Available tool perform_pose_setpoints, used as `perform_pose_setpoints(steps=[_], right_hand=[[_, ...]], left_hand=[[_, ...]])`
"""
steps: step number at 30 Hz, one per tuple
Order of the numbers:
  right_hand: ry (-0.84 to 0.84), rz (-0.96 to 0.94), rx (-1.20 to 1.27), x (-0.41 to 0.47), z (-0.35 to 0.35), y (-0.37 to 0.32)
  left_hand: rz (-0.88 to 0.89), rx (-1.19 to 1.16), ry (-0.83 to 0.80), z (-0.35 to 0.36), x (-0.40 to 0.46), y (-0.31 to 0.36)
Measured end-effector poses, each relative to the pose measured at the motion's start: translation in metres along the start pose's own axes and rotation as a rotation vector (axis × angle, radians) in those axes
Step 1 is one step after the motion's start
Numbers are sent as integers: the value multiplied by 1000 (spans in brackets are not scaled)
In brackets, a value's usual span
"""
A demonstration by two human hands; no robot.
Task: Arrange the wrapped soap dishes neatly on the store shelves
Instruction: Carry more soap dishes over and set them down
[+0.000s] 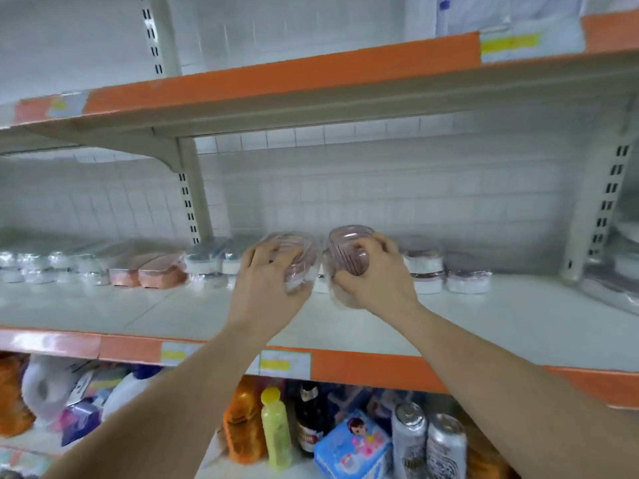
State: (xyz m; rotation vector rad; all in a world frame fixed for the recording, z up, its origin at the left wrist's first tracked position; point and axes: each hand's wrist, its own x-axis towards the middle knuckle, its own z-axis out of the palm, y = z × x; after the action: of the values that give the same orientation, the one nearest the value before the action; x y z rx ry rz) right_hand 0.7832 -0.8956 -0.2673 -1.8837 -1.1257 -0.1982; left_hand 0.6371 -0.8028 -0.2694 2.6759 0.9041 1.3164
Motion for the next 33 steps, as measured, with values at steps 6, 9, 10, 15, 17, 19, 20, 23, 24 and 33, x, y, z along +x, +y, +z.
perform_pose_setpoints(steps=[6, 9, 10, 15, 17, 19, 20, 23, 24, 33], right_hand=[[99, 247, -82, -18, -52, 42], [138, 352, -147, -29, -75, 63], [156, 376, -157, -30, -82, 71], [154, 445, -231, -22, -106, 120], [154, 451, -244, -8, -112, 139], [141, 446, -251, 14, -116, 157], [127, 439, -257, 27, -117, 166], [52, 412, -268, 68, -115, 188], [16, 405, -277, 81, -111, 194], [-149, 319, -425, 134, -70, 227]], left_hand=[[126, -171, -96, 49, 14, 54], [221, -226, -125, 67, 11, 72], [224, -251, -142, 71, 12, 78], [205, -249, -112, 95, 21, 94], [185, -255, -122, 103, 30, 99], [168, -247, -103, 114, 44, 103], [152, -233, -90, 120, 51, 105], [81, -188, -73, 135, 67, 112], [64, -175, -70, 140, 71, 114], [-67, -77, -69, 171, 92, 121]])
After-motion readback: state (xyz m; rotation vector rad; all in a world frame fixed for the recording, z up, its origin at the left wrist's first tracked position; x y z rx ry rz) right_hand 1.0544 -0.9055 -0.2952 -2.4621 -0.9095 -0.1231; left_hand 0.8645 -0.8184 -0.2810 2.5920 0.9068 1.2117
